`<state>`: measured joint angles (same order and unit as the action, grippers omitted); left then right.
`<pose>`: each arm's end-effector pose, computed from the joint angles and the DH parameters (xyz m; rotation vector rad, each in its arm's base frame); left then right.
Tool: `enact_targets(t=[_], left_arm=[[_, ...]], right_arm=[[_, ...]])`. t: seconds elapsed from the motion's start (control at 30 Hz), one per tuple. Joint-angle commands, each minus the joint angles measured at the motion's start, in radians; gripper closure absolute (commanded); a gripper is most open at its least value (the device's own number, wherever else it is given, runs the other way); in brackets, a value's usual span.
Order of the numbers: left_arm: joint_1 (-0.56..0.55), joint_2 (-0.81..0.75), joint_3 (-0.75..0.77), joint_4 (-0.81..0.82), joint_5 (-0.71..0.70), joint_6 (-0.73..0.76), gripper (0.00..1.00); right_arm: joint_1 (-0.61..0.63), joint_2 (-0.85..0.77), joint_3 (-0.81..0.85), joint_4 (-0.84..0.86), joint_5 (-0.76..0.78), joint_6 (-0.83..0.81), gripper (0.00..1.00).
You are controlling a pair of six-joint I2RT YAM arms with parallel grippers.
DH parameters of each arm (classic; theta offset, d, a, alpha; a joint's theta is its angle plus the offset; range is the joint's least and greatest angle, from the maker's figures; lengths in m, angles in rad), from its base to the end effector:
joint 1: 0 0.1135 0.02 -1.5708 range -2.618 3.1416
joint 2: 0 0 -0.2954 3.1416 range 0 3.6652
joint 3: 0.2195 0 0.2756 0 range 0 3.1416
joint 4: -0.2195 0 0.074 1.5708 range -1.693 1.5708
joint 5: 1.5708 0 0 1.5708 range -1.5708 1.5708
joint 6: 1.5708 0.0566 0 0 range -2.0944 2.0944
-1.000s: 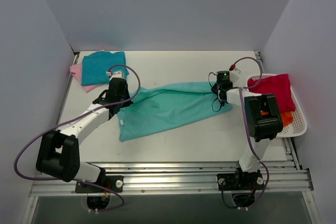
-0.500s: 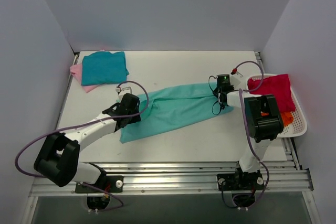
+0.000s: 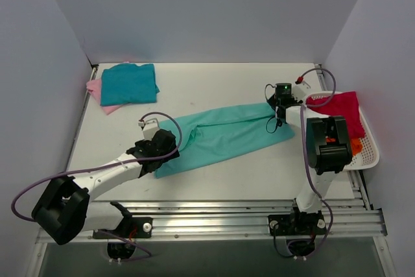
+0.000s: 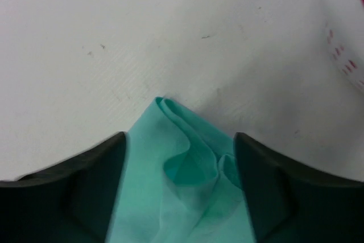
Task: Fold and stack the t-shirts
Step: Fold the tshirt
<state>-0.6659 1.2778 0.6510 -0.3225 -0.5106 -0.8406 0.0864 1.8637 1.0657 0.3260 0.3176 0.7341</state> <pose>0.2212 -0.1386 0.1868 -0.4016 2.3260 -0.0689 0.4497 0.0212 0.1875 0.8278 1.8458 0.1960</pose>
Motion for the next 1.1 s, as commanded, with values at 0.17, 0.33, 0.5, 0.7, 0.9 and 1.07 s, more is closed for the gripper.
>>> enact_targets(t=[0.17,0.33,0.5,0.7,0.9,1.07], left_arm=[[-0.004,-0.014,-0.025,0.094,-0.094,-0.074,0.06],[-0.004,0.054,-0.002,0.117,-0.100,-0.074,0.06],[0.006,0.153,0.015,0.174,-0.097,-0.066,0.04],[0.064,0.285,0.032,0.287,-0.042,-0.034,0.69],[0.155,0.390,0.151,0.298,-0.034,0.031,0.98],[0.210,0.513,0.353,0.240,-0.040,0.150,0.98]], right_arm=[[-0.019,0.002,0.037,-0.054,0.061,0.016,0.00],[-0.019,-0.024,0.048,-0.059,0.054,0.010,0.00],[-0.017,-0.060,0.040,-0.048,0.038,0.007,0.00],[-0.019,-0.089,0.034,-0.036,0.024,0.007,0.00],[-0.019,-0.103,0.030,-0.010,0.005,0.011,0.01],[-0.019,-0.098,0.048,0.008,-0.011,0.016,0.01]])
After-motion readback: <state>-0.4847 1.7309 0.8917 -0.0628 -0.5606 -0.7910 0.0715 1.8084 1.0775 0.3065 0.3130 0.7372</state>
